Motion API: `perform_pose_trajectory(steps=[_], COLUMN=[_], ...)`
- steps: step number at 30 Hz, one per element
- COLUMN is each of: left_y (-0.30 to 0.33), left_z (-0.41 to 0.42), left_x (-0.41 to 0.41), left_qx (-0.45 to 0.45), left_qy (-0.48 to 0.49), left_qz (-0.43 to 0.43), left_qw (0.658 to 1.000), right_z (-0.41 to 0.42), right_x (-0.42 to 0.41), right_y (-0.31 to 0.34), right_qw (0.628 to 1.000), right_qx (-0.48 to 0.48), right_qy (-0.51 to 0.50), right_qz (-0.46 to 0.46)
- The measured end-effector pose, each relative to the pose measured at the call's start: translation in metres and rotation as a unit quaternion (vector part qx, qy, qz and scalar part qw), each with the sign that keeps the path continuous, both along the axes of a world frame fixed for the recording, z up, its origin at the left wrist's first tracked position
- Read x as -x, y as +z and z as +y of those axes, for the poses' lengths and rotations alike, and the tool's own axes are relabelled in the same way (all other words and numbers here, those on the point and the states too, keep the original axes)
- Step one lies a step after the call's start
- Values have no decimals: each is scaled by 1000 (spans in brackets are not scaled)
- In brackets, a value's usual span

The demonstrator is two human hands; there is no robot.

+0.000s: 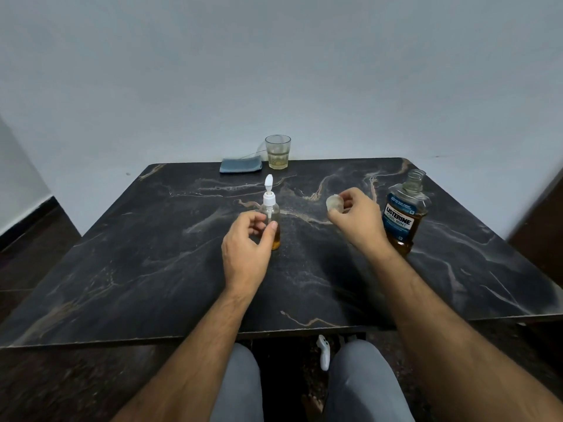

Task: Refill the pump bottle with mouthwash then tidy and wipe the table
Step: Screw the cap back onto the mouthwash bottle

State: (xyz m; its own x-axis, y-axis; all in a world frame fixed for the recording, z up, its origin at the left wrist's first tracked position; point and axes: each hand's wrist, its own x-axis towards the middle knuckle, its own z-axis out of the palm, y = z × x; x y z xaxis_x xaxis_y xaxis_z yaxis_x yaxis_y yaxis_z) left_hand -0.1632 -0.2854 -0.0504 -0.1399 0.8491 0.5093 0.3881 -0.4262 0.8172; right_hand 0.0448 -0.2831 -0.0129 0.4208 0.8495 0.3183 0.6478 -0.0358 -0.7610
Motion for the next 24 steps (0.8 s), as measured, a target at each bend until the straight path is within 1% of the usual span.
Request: perform_pose_trajectory(steps=[3,5,8,11,13,15,18,20,22,24], left_y=[5,9,17,27,32,38,52,62,67,68], left_z=[-11,-14,-14,-12,-7,-1,10,15,19,22], left_x=[-18,-32,-57,-85,-105,-124,-148,-162,-174,-183], left_qx=[-20,-20,3,55,97,134,182,208,234,259], left_qy=[-38,-63,-108,-170,-212,-250,-302,-332,-363,-389], left_qz=[-13,-21,-18,-9,9,23,5,-6,-24,-36], left_qw=[999,998,994,984,973,959,936,920,902,883], right_z=[-27,-42,-59,-73,-77,-77,-75,-72,-68,-65], right_x=[5,2,-10,-30,-46,-64,-87,-101,-111,-114], right_y=[19,32,54,76,88,96,103,106,108,112], right_qw=[998,996,991,988,990,993,993,991,986,982], right_qx=[-53,-87,-132,-152,-137,-113,-87,-55,-13,27], right_qy=[20,20,-9,-27,-34,-42,-56,-64,-55,-31], right_qz=[28,28,16,26,18,-15,-57,-107,-159,-186])
